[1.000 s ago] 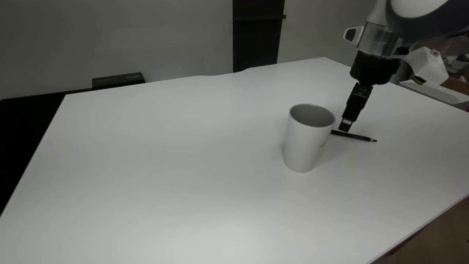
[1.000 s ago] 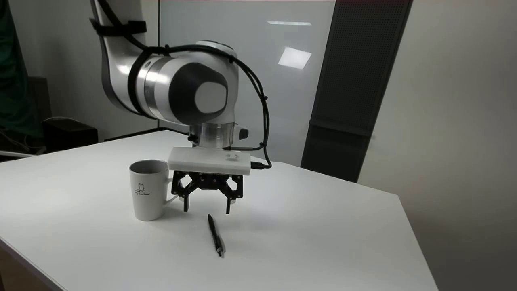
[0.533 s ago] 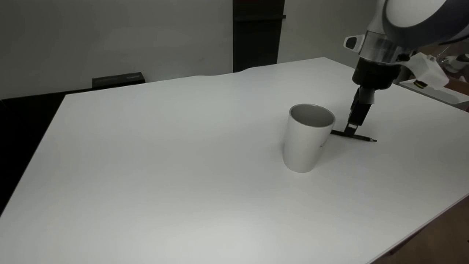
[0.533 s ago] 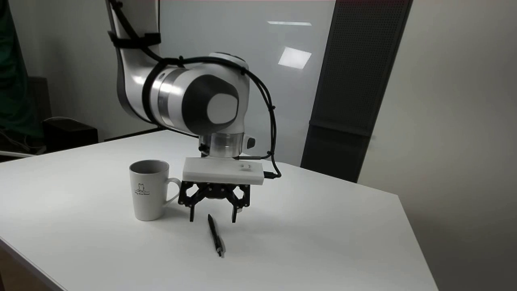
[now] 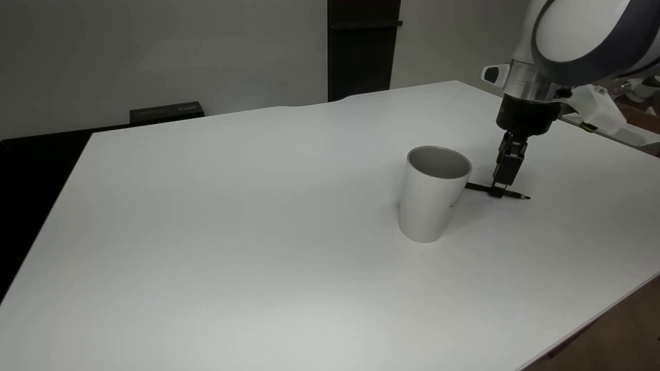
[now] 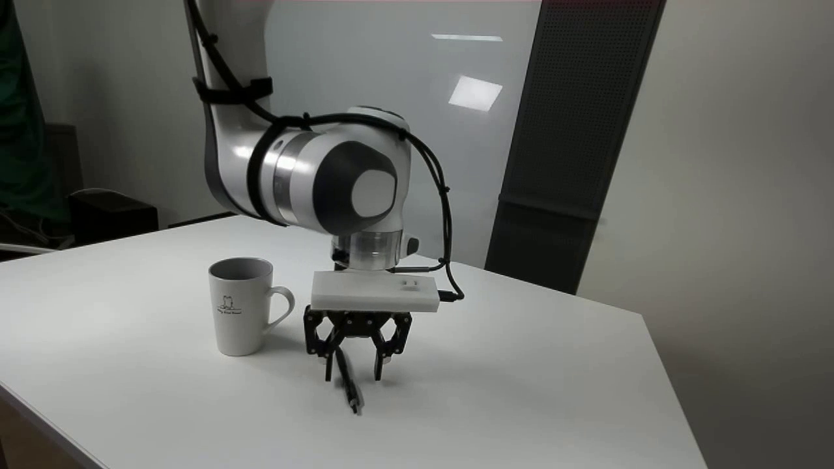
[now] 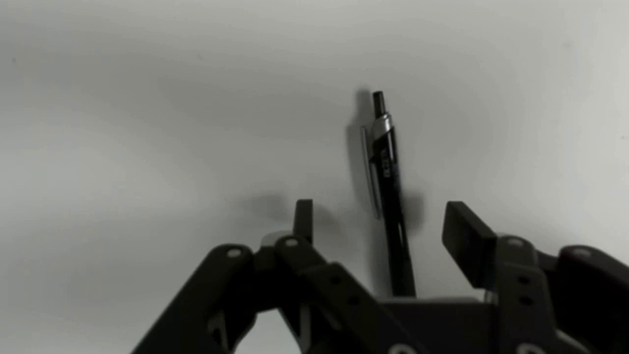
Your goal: Put the pen inside the mug cup
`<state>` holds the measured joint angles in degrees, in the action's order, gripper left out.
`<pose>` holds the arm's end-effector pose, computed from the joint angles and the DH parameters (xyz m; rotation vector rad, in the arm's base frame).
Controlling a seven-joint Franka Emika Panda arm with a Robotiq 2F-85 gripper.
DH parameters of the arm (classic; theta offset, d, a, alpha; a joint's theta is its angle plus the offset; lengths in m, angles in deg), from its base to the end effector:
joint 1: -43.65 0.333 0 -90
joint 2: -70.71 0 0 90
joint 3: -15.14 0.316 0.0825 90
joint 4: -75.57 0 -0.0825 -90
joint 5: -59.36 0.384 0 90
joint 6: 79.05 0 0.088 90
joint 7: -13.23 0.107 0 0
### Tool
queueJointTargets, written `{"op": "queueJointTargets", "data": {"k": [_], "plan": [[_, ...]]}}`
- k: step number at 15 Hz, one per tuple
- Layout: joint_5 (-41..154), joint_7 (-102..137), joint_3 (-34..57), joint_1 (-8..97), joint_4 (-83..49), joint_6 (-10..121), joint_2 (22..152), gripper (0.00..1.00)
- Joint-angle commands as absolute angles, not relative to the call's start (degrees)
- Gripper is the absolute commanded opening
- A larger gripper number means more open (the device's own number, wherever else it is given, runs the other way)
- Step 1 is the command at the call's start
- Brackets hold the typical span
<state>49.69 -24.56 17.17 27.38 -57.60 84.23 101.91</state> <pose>0.4897 -0.1133 0.1045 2.9979 0.8753 -0.0439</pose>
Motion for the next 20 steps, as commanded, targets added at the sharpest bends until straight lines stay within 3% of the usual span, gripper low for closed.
{"op": "queueJointTargets", "data": {"k": [1, 7, 15, 20], "plan": [[47.2, -22.7, 14.6, 29.8, -55.4, 82.9, 103.3, 0.39], [44.9, -22.5, 13.4, 32.0, -55.5, 82.2, 103.1, 0.01], [39.7, -19.8, 10.5, 37.6, -59.7, 75.1, 93.3, 0.04], [33.2, -13.3, 9.2, 43.9, -59.1, 55.1, 80.5, 0.04]]}}
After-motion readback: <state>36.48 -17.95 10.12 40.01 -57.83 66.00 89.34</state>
